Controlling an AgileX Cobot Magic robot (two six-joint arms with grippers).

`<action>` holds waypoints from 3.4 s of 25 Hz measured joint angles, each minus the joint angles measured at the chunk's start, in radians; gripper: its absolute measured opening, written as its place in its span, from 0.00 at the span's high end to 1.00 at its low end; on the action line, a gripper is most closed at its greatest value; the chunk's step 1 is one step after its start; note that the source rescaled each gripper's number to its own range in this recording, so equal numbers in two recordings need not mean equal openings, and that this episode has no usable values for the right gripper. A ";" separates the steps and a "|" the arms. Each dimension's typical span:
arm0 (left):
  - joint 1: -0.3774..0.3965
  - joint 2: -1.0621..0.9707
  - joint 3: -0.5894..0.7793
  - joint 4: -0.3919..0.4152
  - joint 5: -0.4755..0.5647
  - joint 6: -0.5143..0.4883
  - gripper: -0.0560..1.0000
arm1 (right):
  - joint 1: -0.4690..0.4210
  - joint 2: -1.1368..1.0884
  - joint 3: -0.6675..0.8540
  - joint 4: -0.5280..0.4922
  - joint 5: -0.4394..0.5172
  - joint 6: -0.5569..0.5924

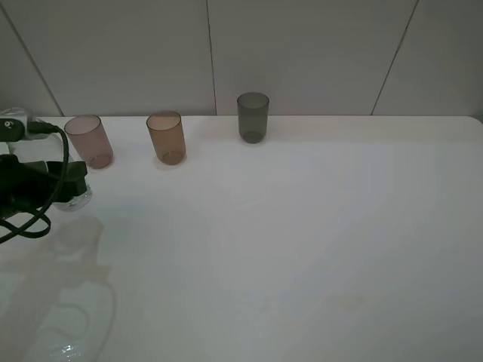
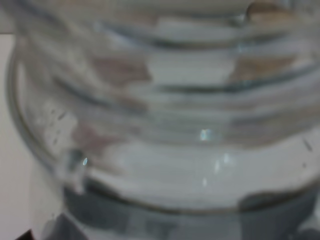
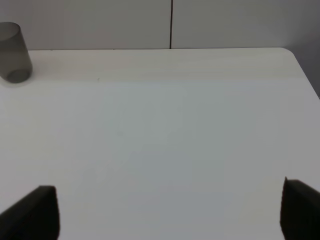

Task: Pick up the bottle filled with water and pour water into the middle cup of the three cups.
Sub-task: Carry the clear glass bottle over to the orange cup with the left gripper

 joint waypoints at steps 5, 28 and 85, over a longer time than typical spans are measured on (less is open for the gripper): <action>0.000 -0.062 -0.130 0.000 0.281 0.050 0.94 | 0.000 0.000 0.000 0.000 0.000 0.000; 0.000 -0.050 -0.675 0.377 1.077 0.069 0.94 | 0.000 0.000 0.000 0.000 0.000 0.000; -0.082 0.360 -1.006 0.874 1.204 0.426 0.94 | 0.000 0.000 0.000 0.000 0.000 0.000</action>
